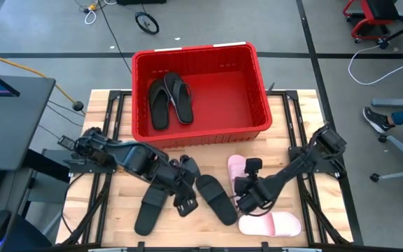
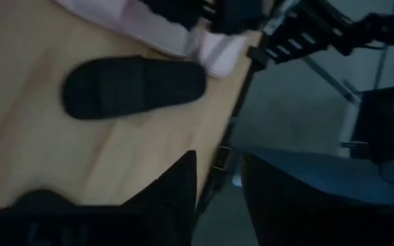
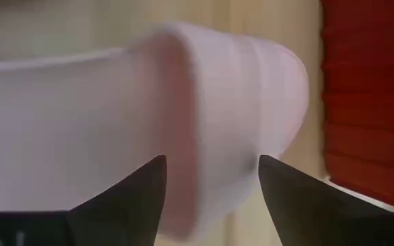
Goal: Pick and place slides into bin
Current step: Put the top pink slipper into the red container
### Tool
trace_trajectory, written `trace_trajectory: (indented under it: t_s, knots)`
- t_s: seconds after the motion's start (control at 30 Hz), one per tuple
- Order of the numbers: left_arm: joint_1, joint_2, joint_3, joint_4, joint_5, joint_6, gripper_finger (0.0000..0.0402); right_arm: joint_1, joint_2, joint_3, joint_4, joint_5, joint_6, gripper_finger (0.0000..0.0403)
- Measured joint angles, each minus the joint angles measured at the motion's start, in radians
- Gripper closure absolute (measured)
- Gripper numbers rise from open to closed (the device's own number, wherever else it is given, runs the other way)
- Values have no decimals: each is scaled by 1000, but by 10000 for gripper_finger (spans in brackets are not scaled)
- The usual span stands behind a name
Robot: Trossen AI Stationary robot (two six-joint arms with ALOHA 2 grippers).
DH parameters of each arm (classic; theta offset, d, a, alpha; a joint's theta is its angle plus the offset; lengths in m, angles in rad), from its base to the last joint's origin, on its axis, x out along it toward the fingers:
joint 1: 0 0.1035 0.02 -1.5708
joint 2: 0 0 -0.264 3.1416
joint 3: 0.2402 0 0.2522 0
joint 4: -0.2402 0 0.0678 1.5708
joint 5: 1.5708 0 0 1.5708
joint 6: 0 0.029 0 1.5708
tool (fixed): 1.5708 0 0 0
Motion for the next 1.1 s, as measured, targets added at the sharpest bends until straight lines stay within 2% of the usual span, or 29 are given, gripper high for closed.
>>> trace_trajectory:
  t_s: [0.1, 0.2, 0.33, 0.43, 0.47, 0.6, 0.7, 0.73, 0.8, 0.9, 1.03, 1.1]
  knots:
    - [-20, 0, 0, 27, 2, -25, 296, -33, 10, -14, -1, 11, 32, 172]
    - [-35, 0, 0, 61, 0, -25, 307, -64, 9, -18, 2, 3, 57, 199]
    - [-50, 0, 0, 94, -6, -25, 324, -94, -26, -18, 26, -37, 60, 287]
    - [-60, 0, 0, 113, -29, -27, 336, -98, -75, -16, 31, -147, 57, 375]
    - [-63, 0, 0, 121, -32, -27, 341, -91, -101, -13, 26, -206, 57, 386]
    - [-70, 0, 0, 141, -35, -59, 355, -29, -233, 37, 82, -462, 44, 389]
    - [-70, 0, 0, 185, -35, -100, 365, 31, -363, 90, 163, -497, 11, 394]
    - [-70, 0, 0, 207, -35, -103, 368, 44, -410, 113, 173, -463, -8, 393]
    - [-65, 0, 0, 258, -35, -101, 374, 45, -488, 163, 166, -319, -50, 393]
    - [-47, 0, 0, 335, -34, -77, 383, -3, -587, 249, 126, 13, -176, 395]
    - [-4, 0, 0, 423, -35, -32, 392, -155, -662, 358, 126, 460, -473, 395]
    - [21, 0, 0, 452, -35, -24, 394, -276, -671, 408, 134, 562, -608, 396]
